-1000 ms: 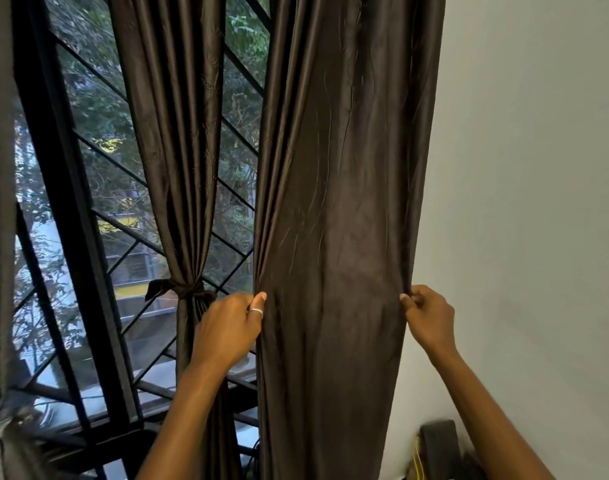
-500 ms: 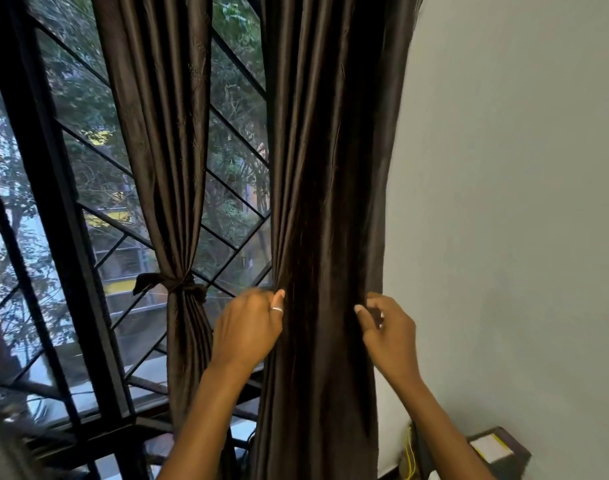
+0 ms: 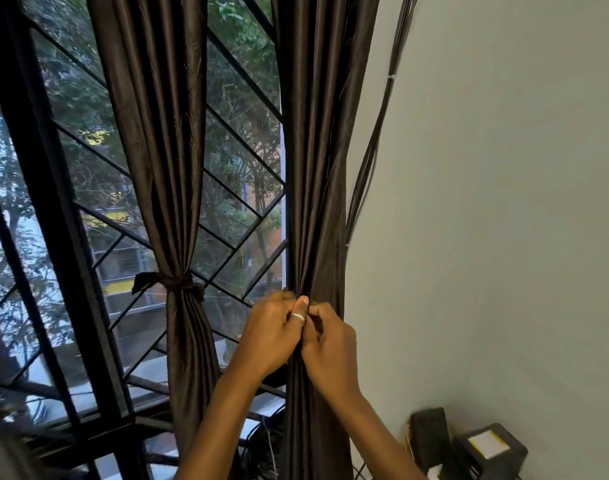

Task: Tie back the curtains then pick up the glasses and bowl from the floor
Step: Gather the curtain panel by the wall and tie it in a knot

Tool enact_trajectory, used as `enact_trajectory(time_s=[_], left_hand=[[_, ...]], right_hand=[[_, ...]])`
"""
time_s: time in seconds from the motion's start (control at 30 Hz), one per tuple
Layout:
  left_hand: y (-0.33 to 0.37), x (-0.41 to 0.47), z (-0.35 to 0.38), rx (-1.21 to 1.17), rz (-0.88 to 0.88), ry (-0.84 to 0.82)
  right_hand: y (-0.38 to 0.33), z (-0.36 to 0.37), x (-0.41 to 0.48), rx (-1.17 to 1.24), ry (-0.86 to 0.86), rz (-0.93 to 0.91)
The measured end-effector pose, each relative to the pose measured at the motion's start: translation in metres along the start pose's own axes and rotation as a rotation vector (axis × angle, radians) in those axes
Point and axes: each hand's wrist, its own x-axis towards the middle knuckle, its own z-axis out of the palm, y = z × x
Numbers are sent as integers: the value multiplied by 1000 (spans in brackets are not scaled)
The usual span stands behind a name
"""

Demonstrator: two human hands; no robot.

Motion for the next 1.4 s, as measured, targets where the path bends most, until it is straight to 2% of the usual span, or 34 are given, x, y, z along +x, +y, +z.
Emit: enact_trajectory(time_s=[0.23, 0.4, 0.47, 0.53, 0.6, 0.73, 0.8, 1.0, 1.1, 1.27, 1.4], left_hand=[[21, 7, 4, 84, -248, 93], [26, 9, 10, 197, -296, 156], [24, 8, 11, 190, -277, 162], [18, 5, 8, 110, -254, 136], [11, 0, 1, -66, -249, 55], [10, -10, -16, -536, -323, -105], [16, -12, -21, -692, -403, -108], [18, -14, -27, -1013, -536, -95], [16, -15, -30, -1144, -578, -62], [13, -15, -36, -1115, -561, -56], [4, -14, -33, -785, -436, -57]], right_hand=[[-15, 6, -6, 50, 69, 4], [-7, 6, -7, 22, 80, -24], [-6, 1, -5, 40, 12, -42], [-1, -7, -1, 48, -72, -63], [5, -20, 7, 37, -57, -35], [13, -44, 35, 181, 33, 203], [13, -50, 52, 290, -76, 287], [22, -61, 88, 545, -589, 435], [25, -62, 91, 559, -724, 484], [19, -61, 83, 526, -745, 473], [13, -58, 77, 285, -658, 426]])
